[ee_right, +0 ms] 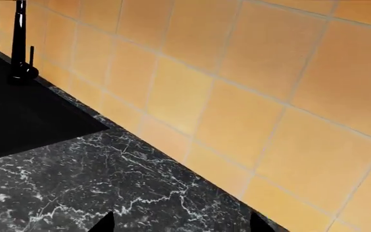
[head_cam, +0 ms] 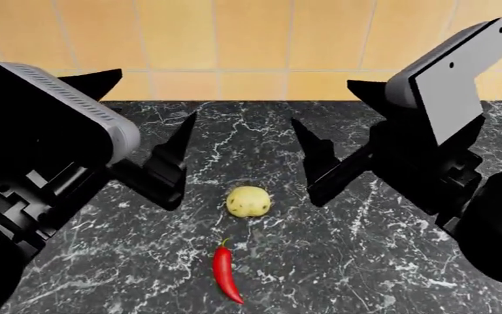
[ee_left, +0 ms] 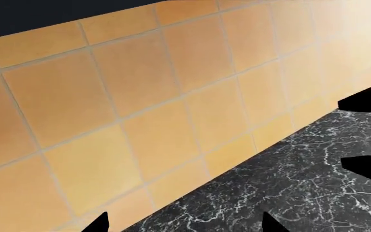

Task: Pick the chili pepper, potato from the counter and place them in the cabinet. Then close the cabinet.

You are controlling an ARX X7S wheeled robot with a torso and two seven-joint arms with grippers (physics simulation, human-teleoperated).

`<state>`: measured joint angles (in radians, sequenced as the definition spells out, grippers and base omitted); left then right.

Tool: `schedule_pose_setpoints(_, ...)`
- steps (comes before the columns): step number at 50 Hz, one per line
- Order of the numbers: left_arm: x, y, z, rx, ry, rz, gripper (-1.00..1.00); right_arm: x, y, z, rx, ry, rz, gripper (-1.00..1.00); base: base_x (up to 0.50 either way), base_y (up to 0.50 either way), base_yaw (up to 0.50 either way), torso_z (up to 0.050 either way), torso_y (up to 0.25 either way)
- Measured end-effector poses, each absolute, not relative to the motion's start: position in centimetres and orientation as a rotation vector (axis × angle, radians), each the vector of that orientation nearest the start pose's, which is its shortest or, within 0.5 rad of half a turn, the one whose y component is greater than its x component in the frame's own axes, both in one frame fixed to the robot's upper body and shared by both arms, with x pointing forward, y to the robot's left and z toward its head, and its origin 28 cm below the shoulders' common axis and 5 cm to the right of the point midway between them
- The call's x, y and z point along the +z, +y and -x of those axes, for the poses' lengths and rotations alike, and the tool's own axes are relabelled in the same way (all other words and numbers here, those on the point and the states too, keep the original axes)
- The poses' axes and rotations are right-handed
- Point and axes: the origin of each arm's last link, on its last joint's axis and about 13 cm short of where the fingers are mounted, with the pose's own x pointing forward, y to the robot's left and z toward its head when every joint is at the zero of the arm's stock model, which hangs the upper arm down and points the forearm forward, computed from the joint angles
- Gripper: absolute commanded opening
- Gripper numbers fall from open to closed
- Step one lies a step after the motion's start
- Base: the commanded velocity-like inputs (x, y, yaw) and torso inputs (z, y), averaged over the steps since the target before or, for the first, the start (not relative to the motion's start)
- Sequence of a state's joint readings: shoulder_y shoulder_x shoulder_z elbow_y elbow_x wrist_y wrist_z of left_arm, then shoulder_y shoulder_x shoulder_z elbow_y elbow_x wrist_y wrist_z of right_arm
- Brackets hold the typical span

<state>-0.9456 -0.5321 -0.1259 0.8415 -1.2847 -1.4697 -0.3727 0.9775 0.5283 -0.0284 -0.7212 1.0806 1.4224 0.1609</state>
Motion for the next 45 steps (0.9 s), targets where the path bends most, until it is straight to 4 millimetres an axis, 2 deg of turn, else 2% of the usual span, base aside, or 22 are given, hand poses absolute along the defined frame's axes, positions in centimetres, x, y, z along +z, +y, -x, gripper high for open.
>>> schedule_pose_setpoints(16,28.0,24.4,-19.3,-0.454,-0.183,-0.293,1.0,28.1,-10.7,-26.0,0.695,0.032,0.458,1.0,0.0,0.0,0.0,0.05,0.0)
schedule_pose_setpoints(27,27.7,24.7,-19.2,-0.44,-0.18,-0.285,1.0,27.9,-10.3,-27.6,0.808,0.117,0.559,1.0,0.0,0.0,0.0,0.05,0.0)
schedule_pose_setpoints(39,27.2,24.8,-19.3,-0.429,-0.175,-0.272,1.0,28.3,-10.6,-28.8,0.699,0.083,0.575,1.0,0.0,0.0,0.0,0.05,0.0)
schedule_pose_setpoints(45,27.1,24.8,-19.3,-0.427,-0.178,-0.267,1.0,28.5,-10.6,-29.8,0.725,0.097,0.627,1.0,0.0,0.0,0.0,0.05,0.0)
